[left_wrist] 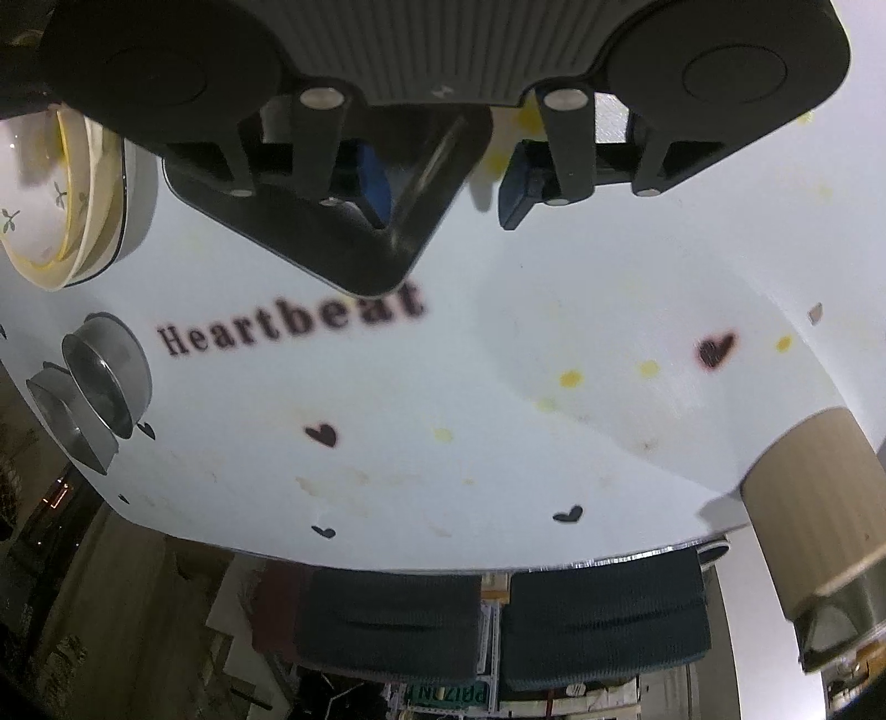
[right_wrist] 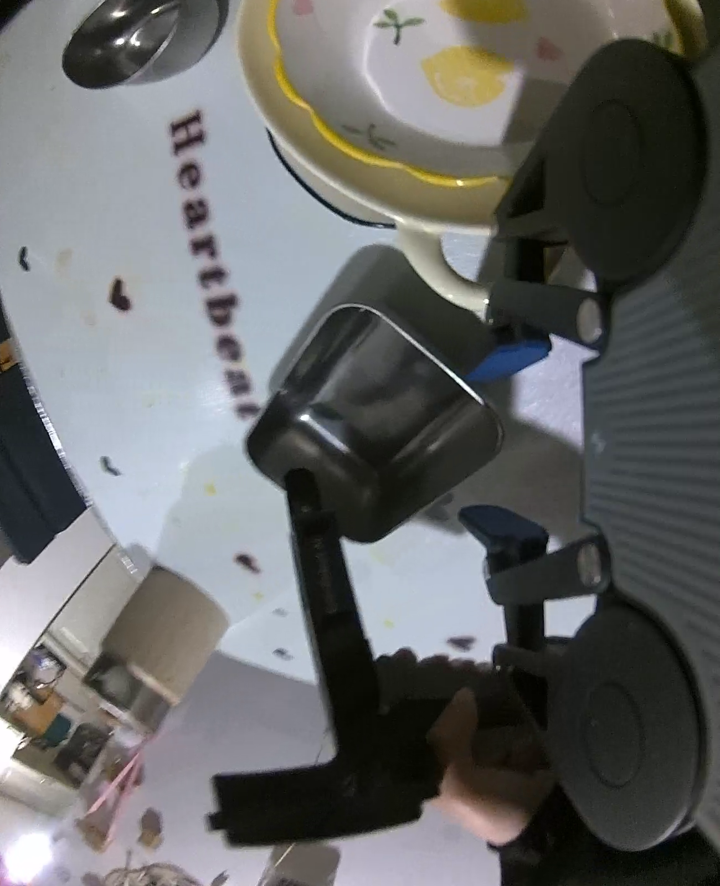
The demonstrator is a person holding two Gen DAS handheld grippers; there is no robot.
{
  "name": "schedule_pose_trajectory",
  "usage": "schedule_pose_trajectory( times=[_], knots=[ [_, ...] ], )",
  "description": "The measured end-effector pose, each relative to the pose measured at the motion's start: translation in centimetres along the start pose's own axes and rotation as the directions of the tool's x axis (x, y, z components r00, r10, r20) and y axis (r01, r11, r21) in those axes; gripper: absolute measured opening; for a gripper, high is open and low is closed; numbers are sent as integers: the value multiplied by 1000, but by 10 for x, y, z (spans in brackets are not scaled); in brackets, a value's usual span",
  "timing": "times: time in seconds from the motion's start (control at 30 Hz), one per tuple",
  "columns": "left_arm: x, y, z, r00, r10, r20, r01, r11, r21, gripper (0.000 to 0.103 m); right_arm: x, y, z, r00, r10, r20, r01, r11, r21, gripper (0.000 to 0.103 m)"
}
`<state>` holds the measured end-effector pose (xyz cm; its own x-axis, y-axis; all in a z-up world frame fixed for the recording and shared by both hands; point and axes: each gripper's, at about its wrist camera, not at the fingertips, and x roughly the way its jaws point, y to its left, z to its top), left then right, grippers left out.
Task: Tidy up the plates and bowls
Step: 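Move both grippers to the rim of the rectangular steel tray, then close both grippers on opposite rims of the steel tray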
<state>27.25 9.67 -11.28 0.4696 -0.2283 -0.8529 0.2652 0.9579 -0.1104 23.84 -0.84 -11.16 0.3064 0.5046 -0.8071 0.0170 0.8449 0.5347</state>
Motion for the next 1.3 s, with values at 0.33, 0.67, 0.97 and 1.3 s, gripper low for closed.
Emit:
schedule_pose_trajectory(
  times=[0.33, 0.67, 0.97, 1.3],
  knots=[
    [-4, 19, -8, 1000, -10, 2, 10, 999, -46, 27, 10, 4, 11, 990, -115, 76, 118, 992, -46, 34],
    [-27, 41, -35, 1000, -20, 19, 21, 997, -78, 24, 17, 11, 19, 984, -137, 116, 150, 983, -106, 9],
    [-45, 57, -66, 1000, -12, 20, 14, 993, -115, 24, 25, 27, 14, 987, -128, 97, 143, 975, -170, 7],
    [-54, 71, -77, 1000, 6, 26, -2, 988, -156, 24, 32, 36, 12, 993, -85, 80, 99, 977, -187, 6]
  ],
)
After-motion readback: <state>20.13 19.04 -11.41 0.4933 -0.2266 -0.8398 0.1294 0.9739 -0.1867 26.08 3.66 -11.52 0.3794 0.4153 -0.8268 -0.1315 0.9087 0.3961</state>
